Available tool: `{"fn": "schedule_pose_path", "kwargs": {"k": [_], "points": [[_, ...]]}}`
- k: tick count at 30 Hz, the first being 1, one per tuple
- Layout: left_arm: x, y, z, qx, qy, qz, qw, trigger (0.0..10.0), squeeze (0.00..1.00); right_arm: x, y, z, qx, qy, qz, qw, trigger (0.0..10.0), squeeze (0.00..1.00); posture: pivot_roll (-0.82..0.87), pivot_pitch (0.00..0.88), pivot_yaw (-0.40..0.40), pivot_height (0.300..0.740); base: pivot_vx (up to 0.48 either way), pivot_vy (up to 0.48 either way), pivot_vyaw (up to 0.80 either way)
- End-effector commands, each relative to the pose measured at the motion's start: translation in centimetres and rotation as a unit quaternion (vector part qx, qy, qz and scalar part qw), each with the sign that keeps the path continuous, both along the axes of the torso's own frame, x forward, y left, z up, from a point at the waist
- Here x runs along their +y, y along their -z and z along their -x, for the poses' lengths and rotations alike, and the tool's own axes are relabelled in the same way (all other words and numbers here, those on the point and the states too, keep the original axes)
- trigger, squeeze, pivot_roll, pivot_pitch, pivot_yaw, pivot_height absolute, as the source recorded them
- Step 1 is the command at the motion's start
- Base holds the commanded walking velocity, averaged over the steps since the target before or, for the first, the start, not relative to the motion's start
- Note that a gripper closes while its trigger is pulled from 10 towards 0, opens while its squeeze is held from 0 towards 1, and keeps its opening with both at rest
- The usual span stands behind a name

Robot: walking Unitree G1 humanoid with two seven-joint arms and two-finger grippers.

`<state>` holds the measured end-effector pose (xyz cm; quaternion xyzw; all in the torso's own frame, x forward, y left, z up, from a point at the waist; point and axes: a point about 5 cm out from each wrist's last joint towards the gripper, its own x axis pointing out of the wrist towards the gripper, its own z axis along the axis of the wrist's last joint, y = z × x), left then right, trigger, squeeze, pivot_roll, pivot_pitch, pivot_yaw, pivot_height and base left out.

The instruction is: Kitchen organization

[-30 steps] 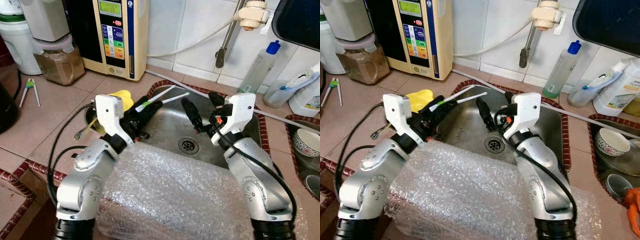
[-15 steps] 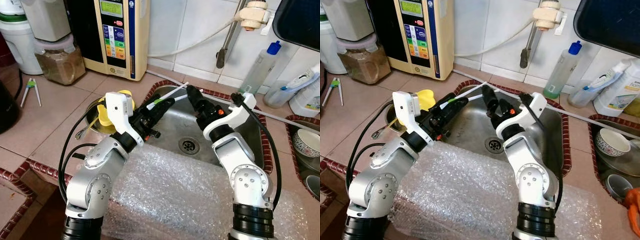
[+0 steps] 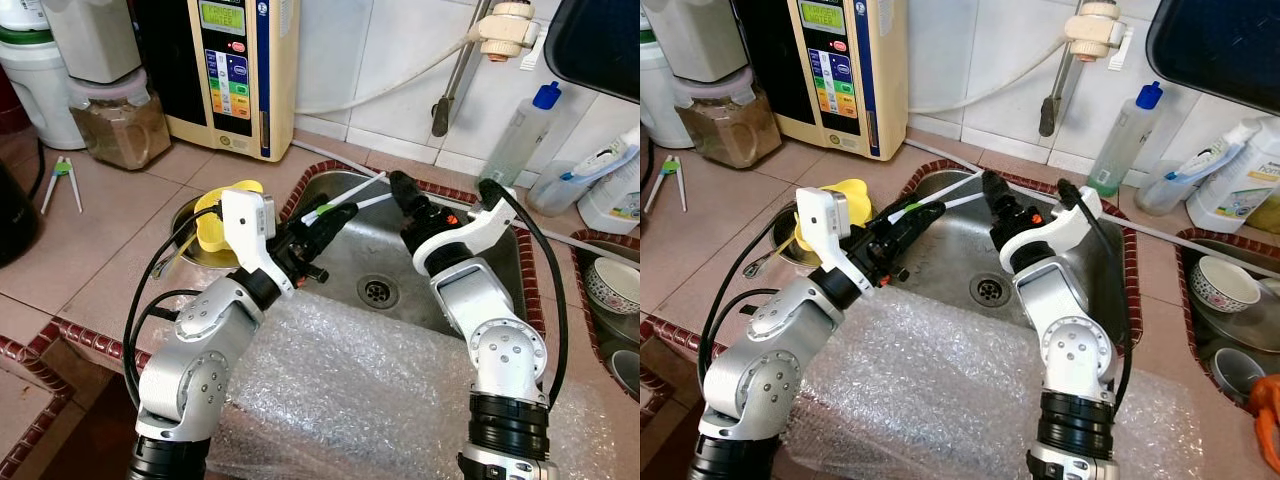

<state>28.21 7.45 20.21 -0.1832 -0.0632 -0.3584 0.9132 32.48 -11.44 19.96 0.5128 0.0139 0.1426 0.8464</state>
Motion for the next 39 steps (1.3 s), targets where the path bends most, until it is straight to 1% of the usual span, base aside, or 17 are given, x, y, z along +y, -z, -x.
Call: {"fn": "schedule_pose_path", "kwargs": {"k": [1, 2, 3, 5, 6, 9, 13, 14, 15, 16, 18, 19, 20, 24, 28, 31, 39], "points": [[-0.5, -0.4, 0.3, -0.012, 0.010, -0.001, 1.000, 0.0, 0.00, 3.5, -2.3, -0.2, -0.023, -0.046, -0.069, 0.996, 3.4, 0.00, 0.09, 0.067, -0.095, 0.740, 0.000, 0.000, 0.00], [-0.5, -0.4, 0.3, -0.013, 0.010, -0.001, 1.000, 0.0, 0.00, 3.7, -2.5, -0.2, -0.022, -0.053, -0.074, 0.996, 9.6, 0.00, 0.09, 0.067, -0.095, 0.740, 0.000, 0.000, 0.00], [-0.5, -0.4, 0.3, -0.014, 0.009, -0.001, 1.000, 0.0, 0.00, 4.1, -2.6, -0.2, -0.019, -0.065, -0.078, 0.995, 10.0, 0.00, 0.10, 0.068, -0.096, 0.740, 0.000, 0.000, 0.00], [-0.5, -0.4, 0.4, -0.015, 0.007, -0.001, 1.000, 0.0, 0.00, 4.4, -2.6, -0.1, -0.016, -0.070, -0.074, 0.995, 10.0, 0.00, 0.10, 0.069, -0.097, 0.740, 0.000, 0.000, 0.00], [-0.5, -0.4, 0.3, -0.016, 0.006, -0.001, 1.000, 0.0, 0.00, 4.4, -2.7, -0.1, -0.017, -0.069, -0.070, 0.995, 10.0, 1.00, 0.10, 0.068, -0.097, 0.740, 0.000, 0.000, 0.00], [-0.4, -0.5, 0.3, -0.016, 0.003, -0.001, 1.000, 0.0, 0.00, 4.4, -2.7, 0.0, -0.017, -0.070, -0.069, 0.995, 10.0, 1.00, 0.10, 0.069, -0.097, 0.740, 0.000, 0.000, 0.00], [-0.5, -0.6, 0.1, -0.027, -0.004, 0.001, 1.000, 0.0, 0.00, 4.8, -2.6, -0.2, 0.000, -0.076, -0.098, 0.992, 10.0, 1.00, 0.10, 0.068, -0.098, 0.740, 0.000, 0.000, 0.00], [-0.5, -0.7, 0.0, -0.028, -0.004, 0.001, 1.000, 0.0, 0.00, 5.0, -2.7, -0.3, 0.002, -0.078, -0.105, 0.991, 10.0, 0.46, 0.10, 0.068, -0.099, 0.740, 0.000, 0.000, 0.00], [-0.5, -0.7, 0.0, -0.029, -0.004, 0.000, 1.000, 0.0, 0.00, 5.1, -2.7, -0.4, 0.003, -0.079, -0.109, 0.991, 10.0, 0.46, 0.10, 0.068, -0.099, 0.740, 0.000, 0.000, 0.00], [-0.6, -0.7, 0.0, -0.030, -0.002, -0.001, 1.000, 0.0, 0.00, 5.3, -2.8, -0.4, 0.003, -0.081, -0.112, 0.990, 10.0, 0.05, 0.10, 0.068, -0.099, 0.740, 0.000, 0.000, 0.00], [-0.6, -0.7, 0.0, -0.032, 0.001, -0.004, 0.999, 0.0, 0.00, 5.6, -3.1, -0.5, 0.000, -0.088, -0.122, 0.989, 10.0, 0.05, 0.10, 0.067, -0.099, 0.740, 0.000, 0.000, 0.00], [-0.6, -0.6, -0.1, -0.033, 0.002, -0.005, 0.999, 0.0, 0.00, 5.8, -3.3, -0.5, -0.002, -0.091, -0.127, 0.988, 7.9, 0.05, 0.10, 0.067, -0.099, 0.740, 0.000, 0.000, 0.00], [-0.7, -0.6, -0.1, -0.034, 0.004, -0.007, 0.999, 0.0, 0.00, 6.1, -3.6, -0.6, -0.006, -0.097, -0.136, 0.986, 0.0, 0.00, 0.10, 0.066, -0.099, 0.740, 0.000, 0.000, 0.00], [-0.9, -0.6, -0.1, -0.035, 0.009, -0.008, 0.999, 0.0, 0.00, 6.6, -3.9, -0.9, -0.005, -0.106, -0.143, 0.984, 0.0, 0.00, 0.10, 0.066, -0.100, 0.740, 0.000, 0.000, 0.00], [-1.2, -0.5, 0.0, -0.035, 0.015, -0.007, 0.999, 0.0, 0.00, 7.1, -4.2, -1.0, -0.003, -0.121, -0.168, 0.978, 0.0, 0.00, 0.10, 0.066, -0.102, 0.740, 0.000, 0.000, 0.00], [-1.3, -0.5, 0.0, -0.037, 0.016, -0.007, 0.999, 0.0, 0.00, 7.9, -4.8, -0.9, -0.005, -0.140, -0.193, 0.971, 0.0, 0.00, 0.10, 0.066, -0.103, 0.740, 0.000, 0.000, 0.00], [-1.3, -0.4, 0.0, -0.038, 0.013, -0.006, 0.999, 0.0, 0.00, 8.2, -4.8, -1.0, 0.000, -0.143, -0.203, 0.969, 0.0, 0.00, 0.10, 0.065, -0.105, 0.740, 0.000, 0.000, 0.00]]}}
